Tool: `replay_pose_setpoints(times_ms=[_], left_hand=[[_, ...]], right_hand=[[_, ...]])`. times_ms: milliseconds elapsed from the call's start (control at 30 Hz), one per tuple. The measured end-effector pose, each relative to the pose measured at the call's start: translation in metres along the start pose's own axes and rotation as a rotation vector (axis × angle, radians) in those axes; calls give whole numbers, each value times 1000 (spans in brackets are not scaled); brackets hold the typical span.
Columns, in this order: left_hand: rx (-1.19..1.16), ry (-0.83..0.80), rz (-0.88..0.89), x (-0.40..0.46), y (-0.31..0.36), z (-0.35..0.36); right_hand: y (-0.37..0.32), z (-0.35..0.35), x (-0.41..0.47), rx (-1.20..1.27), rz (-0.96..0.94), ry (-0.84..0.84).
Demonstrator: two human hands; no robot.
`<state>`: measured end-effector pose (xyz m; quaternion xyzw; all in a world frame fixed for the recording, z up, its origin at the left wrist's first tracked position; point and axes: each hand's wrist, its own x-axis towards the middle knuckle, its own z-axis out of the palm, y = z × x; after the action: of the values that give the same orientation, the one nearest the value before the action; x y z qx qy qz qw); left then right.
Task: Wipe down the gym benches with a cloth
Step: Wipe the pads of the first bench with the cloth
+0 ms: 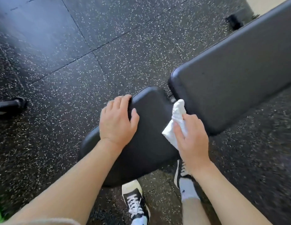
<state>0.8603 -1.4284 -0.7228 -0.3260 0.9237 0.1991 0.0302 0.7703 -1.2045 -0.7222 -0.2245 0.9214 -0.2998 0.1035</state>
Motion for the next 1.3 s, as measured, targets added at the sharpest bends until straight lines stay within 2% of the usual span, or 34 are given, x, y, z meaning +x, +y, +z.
replay_pose_setpoints(times_ms=[100,200,400,567,833,1033,1133,1300], left_hand=[[-26,50,2,1,-2,3],[-28,55,-14,1,0,7],[1,59,-94,2,0,9],[57,60,-111,2,0,11],[65,85,-99,2,1,11],[43,71,-87,4,-4,10],[23,61,-97,5,-5,11],[-66,31,-20,3,-9,10]], right_hand=[[5,-4,-12,-65,-21,5],[-14,6,13,-98,-88,53],[-62,37,83,-87,-140,86],[-50,32,70,6,-159,140],[0,2,-11,-46,-113,158],[-32,12,23,-27,26,157],[-49,28,45,-106,51,154],[-57,36,22,-145,84,272]])
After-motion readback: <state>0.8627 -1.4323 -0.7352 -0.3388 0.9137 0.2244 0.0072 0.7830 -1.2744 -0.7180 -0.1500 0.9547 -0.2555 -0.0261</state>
